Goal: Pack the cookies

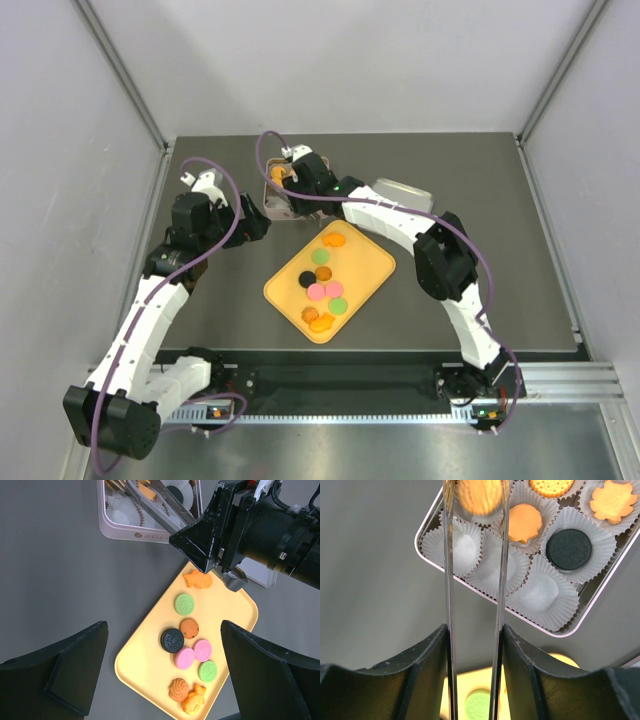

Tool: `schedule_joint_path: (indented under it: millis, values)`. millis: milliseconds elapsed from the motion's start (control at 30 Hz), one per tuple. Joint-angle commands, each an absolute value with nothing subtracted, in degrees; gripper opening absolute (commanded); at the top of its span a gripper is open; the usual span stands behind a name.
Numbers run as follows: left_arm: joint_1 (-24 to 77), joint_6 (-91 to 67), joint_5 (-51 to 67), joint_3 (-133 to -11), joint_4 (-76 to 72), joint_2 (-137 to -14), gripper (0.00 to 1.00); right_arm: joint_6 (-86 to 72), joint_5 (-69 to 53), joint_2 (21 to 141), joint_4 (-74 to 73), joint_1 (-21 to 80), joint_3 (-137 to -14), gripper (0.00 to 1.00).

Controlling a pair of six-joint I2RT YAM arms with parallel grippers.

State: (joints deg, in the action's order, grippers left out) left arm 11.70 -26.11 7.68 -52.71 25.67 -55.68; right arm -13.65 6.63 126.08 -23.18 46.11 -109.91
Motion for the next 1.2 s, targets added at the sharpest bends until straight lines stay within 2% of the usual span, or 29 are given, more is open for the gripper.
schedule_joint_path:
  millis: [0,400,700,1000,1167]
  values:
    - [11.34,-26.1,7.47,-52.12,23.12,-55.72,0.99,-13.54,7.38,121.73,-20.04,47.02,-110.39,0.45]
    - [11.25,-26.02,7.47,-52.12,23.12,-55.63,0.99,-13.8,7.38,120.15,-20.3,46.93,-110.56,0.45]
    - [11.25,-26.1,7.47,-52.12,23.11,-55.46,0.99,-13.89,8.7,110.67,-24.87,46.93,-108.37,0.44]
    - [11.25,-26.28,8.0,-52.03,22.94,-55.19,0.99,-15.55,8.09,92.67,-33.73,47.9,-91.6,0.43]
    - [11.25,-26.28,8.0,-52.03,22.94,-55.02,0.99,-15.91,8.09,81.21,-40.96,53.35,-81.04,0.43]
